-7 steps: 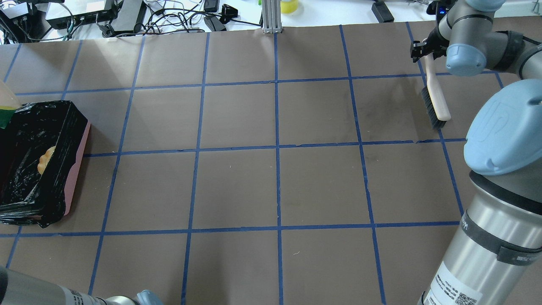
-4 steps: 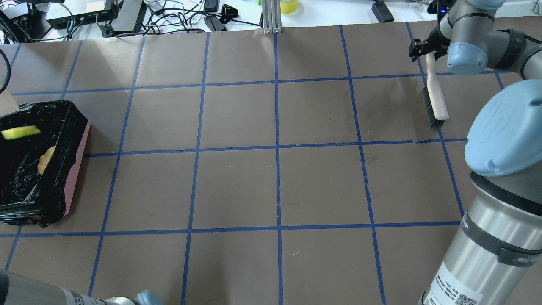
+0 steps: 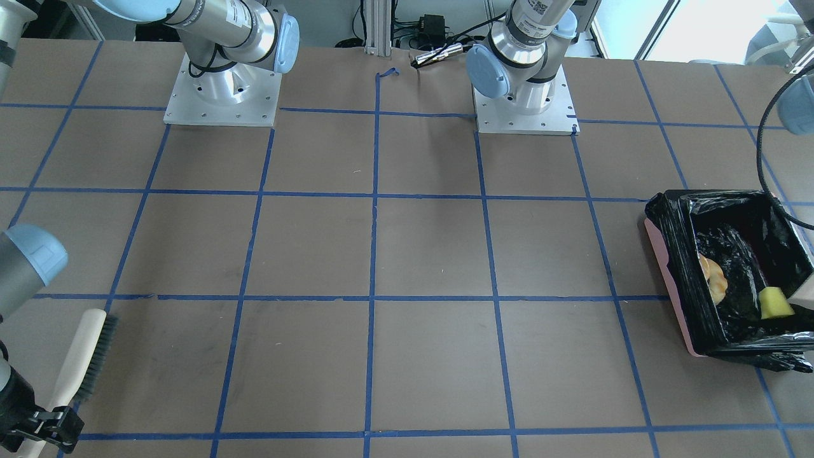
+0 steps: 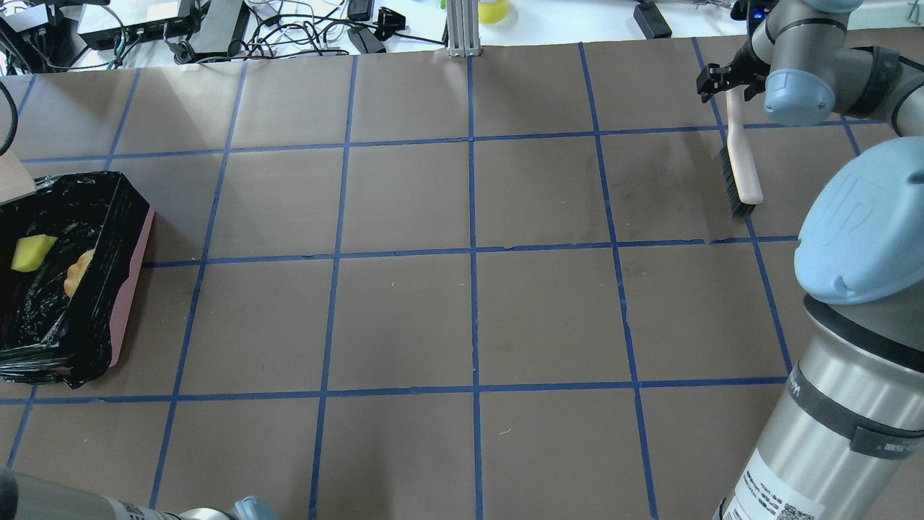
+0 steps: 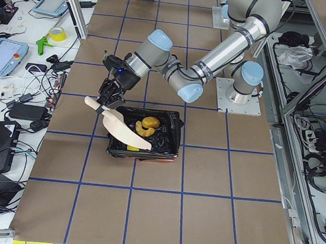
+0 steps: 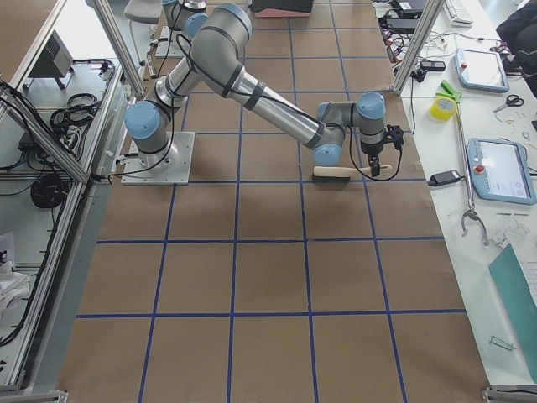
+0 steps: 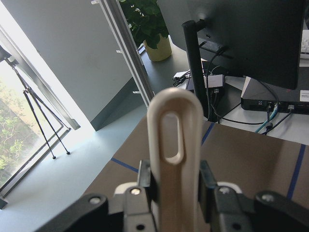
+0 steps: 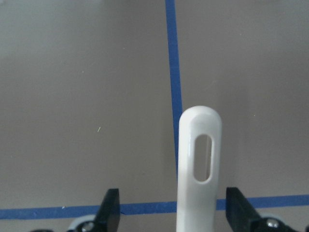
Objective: Sweep and dump trash into bin
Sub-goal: 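Bring the empty dustpan back to the table with the left gripper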
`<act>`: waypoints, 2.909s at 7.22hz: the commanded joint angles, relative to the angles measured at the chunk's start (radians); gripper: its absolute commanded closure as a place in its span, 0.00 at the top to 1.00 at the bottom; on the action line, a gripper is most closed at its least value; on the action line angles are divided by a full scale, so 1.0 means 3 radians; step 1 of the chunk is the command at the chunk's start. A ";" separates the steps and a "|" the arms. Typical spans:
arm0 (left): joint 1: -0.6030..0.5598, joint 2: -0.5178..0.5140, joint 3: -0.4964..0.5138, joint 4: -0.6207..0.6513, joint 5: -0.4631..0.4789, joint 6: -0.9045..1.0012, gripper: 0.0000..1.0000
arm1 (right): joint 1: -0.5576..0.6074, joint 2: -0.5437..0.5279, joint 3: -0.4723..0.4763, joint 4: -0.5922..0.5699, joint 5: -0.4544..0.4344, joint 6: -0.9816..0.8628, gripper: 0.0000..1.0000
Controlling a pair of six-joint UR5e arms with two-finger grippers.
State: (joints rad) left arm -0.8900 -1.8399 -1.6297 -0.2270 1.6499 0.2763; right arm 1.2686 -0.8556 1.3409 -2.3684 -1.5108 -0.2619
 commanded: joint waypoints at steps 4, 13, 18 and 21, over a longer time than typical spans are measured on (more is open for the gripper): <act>-0.0714 0.0324 0.0272 -0.1494 0.0810 -0.1102 0.00 | 0.0122 -0.0802 -0.0016 0.1398 0.0005 -0.0001 0.92; -0.1359 0.0110 0.0160 -0.2424 0.0397 -0.3787 0.00 | 0.0931 -0.1934 0.0147 0.2940 -0.0277 0.0392 1.00; -0.1553 -0.0441 0.0181 -0.2373 0.0074 -0.4755 0.00 | 0.0941 -0.2036 0.0275 0.2904 -0.0272 0.0423 1.00; -0.1553 -0.0784 0.0217 -0.2086 0.0059 -0.4990 0.00 | 0.0941 -0.2082 0.0332 0.2899 -0.0267 0.0413 1.00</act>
State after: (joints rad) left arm -1.3555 -2.0366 -1.5676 -0.8781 1.6718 -1.1886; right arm 1.5508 -1.4780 1.4367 -1.4979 -1.5920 -0.1377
